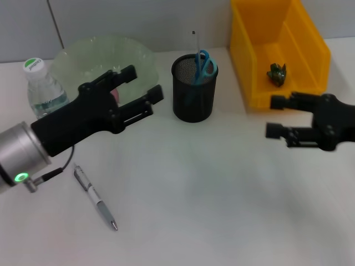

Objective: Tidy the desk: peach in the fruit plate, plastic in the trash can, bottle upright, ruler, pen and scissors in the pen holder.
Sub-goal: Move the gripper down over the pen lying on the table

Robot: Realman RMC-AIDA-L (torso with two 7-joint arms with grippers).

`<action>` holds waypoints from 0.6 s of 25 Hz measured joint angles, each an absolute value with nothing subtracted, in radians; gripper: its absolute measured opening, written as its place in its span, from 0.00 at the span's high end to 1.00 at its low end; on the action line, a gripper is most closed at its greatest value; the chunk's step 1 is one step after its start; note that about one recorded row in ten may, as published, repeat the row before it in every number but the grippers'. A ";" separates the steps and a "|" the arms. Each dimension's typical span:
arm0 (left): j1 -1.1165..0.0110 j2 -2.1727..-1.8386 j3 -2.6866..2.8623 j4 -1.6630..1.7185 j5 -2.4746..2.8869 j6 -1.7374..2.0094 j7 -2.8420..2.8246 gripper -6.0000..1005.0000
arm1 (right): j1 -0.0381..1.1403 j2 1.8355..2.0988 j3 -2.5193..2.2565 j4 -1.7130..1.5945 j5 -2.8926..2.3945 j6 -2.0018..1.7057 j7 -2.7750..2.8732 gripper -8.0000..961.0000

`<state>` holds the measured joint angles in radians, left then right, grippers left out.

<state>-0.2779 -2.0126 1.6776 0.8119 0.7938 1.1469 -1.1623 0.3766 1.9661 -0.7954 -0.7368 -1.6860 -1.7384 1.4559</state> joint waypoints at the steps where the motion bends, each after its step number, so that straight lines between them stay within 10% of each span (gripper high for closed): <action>1: -0.263 -2.016 1.635 0.839 0.858 1.147 -1.207 0.20 | 0.374 1.965 -0.766 -0.748 -1.725 -1.764 1.459 0.15; 15: -0.226 -2.011 1.379 0.983 1.297 1.275 -1.580 0.20 | 0.394 1.975 -0.691 -0.853 -1.999 -1.811 1.498 0.15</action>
